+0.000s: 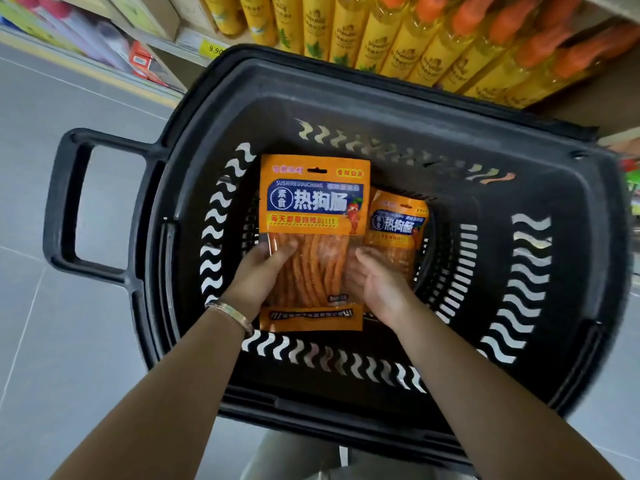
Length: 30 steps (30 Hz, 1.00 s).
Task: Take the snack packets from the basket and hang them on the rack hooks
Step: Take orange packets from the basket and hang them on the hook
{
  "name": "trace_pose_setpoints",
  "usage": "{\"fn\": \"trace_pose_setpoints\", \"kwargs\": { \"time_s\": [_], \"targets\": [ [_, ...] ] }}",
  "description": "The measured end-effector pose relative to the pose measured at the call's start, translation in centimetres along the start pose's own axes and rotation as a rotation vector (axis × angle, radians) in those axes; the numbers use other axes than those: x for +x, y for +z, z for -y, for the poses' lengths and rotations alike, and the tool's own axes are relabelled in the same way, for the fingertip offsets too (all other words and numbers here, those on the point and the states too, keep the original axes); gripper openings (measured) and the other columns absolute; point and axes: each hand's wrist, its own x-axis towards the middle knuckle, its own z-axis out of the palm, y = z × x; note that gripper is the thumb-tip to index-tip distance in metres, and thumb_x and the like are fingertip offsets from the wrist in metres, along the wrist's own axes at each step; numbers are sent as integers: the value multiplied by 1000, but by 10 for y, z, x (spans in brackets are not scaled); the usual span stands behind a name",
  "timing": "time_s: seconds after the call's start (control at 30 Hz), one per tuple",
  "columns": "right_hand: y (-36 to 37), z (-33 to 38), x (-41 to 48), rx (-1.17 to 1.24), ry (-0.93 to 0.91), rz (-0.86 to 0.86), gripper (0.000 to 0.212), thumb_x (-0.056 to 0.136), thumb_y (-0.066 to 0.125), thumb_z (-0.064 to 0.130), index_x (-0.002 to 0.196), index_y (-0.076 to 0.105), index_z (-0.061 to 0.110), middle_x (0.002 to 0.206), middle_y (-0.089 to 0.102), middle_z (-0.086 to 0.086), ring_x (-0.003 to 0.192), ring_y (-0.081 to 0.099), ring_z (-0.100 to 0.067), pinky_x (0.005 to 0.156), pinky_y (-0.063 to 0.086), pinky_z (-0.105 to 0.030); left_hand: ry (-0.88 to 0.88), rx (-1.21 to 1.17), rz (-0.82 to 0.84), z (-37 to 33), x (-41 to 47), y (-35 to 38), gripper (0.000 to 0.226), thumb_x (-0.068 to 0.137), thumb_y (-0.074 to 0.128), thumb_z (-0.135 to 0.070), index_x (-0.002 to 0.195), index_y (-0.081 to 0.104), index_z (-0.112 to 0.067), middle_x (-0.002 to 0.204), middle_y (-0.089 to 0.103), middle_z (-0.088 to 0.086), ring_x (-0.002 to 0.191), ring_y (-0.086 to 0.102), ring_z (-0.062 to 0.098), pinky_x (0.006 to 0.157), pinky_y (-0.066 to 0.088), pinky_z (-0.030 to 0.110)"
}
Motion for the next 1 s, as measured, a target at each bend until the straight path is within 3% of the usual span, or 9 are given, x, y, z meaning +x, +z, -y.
{"fn": "trace_pose_setpoints", "kwargs": {
  "time_s": [0.1, 0.2, 0.3, 0.5, 0.63, 0.7, 0.83, 0.9, 1.0],
  "targets": [
    [-2, 2, 12, -207, -37, -99, 13, 95, 52, 30, 99, 62, 23, 94, 72, 2, 88, 69, -14, 72, 53, -25, 126, 103, -152, 2, -1, -5, 7, 83, 64, -49, 76, 66, -49, 74, 70, -22, 70, 68, 3, 58, 49, 16],
    [-12, 0, 30, -277, -60, -296, 12, 95, 51, 32, 102, 58, 24, 97, 67, 3, 87, 65, -12, 69, 51, -24, 151, 186, -243, 7, -2, -11, 7, 86, 60, -49, 81, 59, -44, 80, 68, -14, 71, 66, 5, 55, 45, 18],
    [-13, -3, 47, -368, -21, -349, 9, 94, 53, 32, 101, 56, 29, 101, 63, 6, 94, 62, -14, 82, 51, -32, 134, 172, -270, 7, 1, -12, 10, 87, 59, -45, 78, 57, -45, 75, 64, -22, 65, 62, -5, 46, 42, 11],
    [7, -6, 68, -432, 28, -268, 45, 88, 63, 32, 129, 48, 20, 114, 62, -1, 99, 62, -21, 90, 49, -39, 87, 160, -272, 7, 14, -15, 5, 86, 55, -46, 86, 52, -42, 89, 61, -14, 80, 59, 4, 58, 40, 22],
    [13, -12, 66, -464, 3, -279, 42, 90, 61, 20, 129, 48, 18, 100, 64, -2, 77, 62, -13, 71, 52, -30, 14, 135, -265, 8, 16, -17, 23, 80, 52, -55, 99, 53, -41, 100, 64, -7, 92, 62, 19, 78, 49, 37],
    [12, -11, 57, -431, 5, -272, 27, 90, 61, 20, 116, 53, 20, 95, 63, -3, 73, 61, -13, 70, 53, -30, -34, 118, -249, 7, 11, -16, 37, 80, 52, -59, 108, 55, -36, 99, 66, -5, 91, 64, 21, 81, 51, 40],
    [10, -4, 20, -223, -62, -390, 12, 89, 60, 16, 98, 55, 22, 90, 66, -3, 72, 66, -12, 57, 55, -23, -24, 71, -263, -6, -12, -11, 29, 83, 53, -63, 91, 59, -35, 77, 69, -11, 69, 68, 9, 51, 47, 22],
    [6, 1, 0, -159, -163, -440, 21, 86, 58, 8, 103, 57, 19, 94, 66, -6, 78, 67, -17, 67, 57, -30, 6, 102, -252, -16, -26, -7, 35, 82, 51, -67, 88, 58, -33, 75, 68, -10, 66, 66, 8, 49, 46, 21],
    [-2, 14, -33, -122, -312, -555, 23, 86, 46, 1, 88, 60, 20, 75, 61, -3, 64, 59, -16, 58, 48, -28, 65, 162, -235, -34, -48, -3, 42, 79, 54, -69, 88, 61, -29, 70, 65, -12, 64, 60, 3, 50, 39, 17]
  ]
}}
